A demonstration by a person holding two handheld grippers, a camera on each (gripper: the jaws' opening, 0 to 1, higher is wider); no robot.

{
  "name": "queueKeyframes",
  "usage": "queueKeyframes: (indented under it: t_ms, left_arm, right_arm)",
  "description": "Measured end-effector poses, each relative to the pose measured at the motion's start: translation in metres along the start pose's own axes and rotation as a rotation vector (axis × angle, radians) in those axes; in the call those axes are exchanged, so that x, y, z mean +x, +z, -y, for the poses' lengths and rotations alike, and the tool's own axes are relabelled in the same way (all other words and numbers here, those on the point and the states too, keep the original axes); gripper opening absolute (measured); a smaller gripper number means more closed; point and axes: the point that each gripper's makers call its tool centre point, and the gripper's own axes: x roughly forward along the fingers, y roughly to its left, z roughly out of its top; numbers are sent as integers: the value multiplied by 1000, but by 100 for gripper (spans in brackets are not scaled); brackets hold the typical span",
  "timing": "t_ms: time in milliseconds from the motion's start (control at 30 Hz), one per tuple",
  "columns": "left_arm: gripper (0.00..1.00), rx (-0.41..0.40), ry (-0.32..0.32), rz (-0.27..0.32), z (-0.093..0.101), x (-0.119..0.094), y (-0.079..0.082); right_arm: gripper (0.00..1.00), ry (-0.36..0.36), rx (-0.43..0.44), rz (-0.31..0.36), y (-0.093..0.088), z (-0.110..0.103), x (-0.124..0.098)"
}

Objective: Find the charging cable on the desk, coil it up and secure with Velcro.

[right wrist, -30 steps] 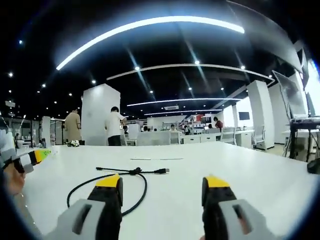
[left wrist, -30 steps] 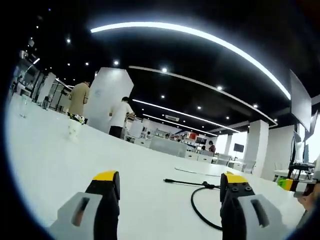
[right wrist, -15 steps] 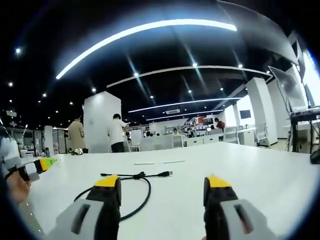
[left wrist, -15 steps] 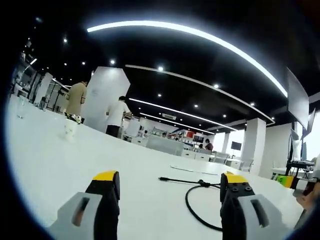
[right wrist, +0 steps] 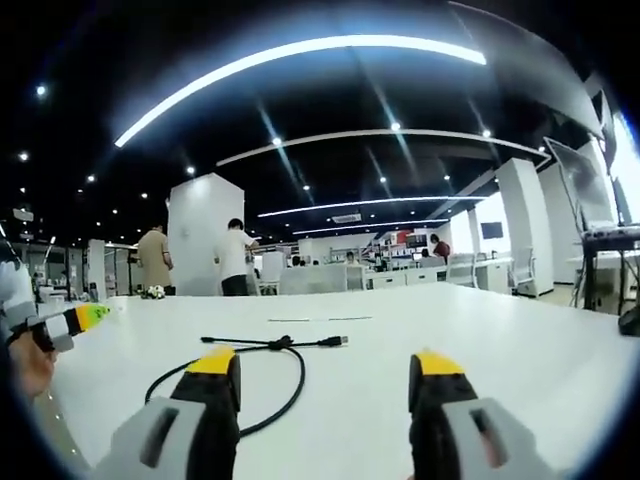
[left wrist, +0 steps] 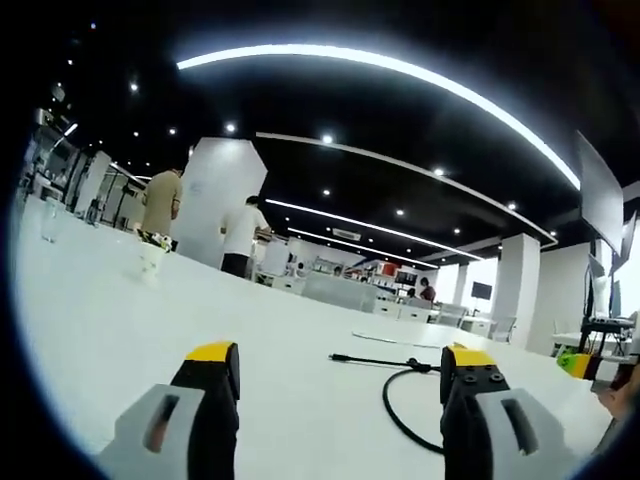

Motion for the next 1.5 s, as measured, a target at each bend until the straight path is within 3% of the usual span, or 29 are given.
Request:
queueKeyframes:
  t_ms: [267, 433, 1200, 1500]
  left_arm:
    - [82, -18, -4, -14, -2, 1, -6]
    - [82, -75, -10, 0, -3, 1, -5]
    - [82, -71, 6, -3, -7, -2, -8]
    - [82, -83, 4, -22, -8, -2, -16]
  right_arm:
    - [70, -18, -10, 13, 2, 0, -2]
    - [74, -30, -34, 39, 6, 0, -2]
    - [74, -47, -38, 60, 12, 2, -8]
    - [75, -35, -43, 51, 9, -2, -7]
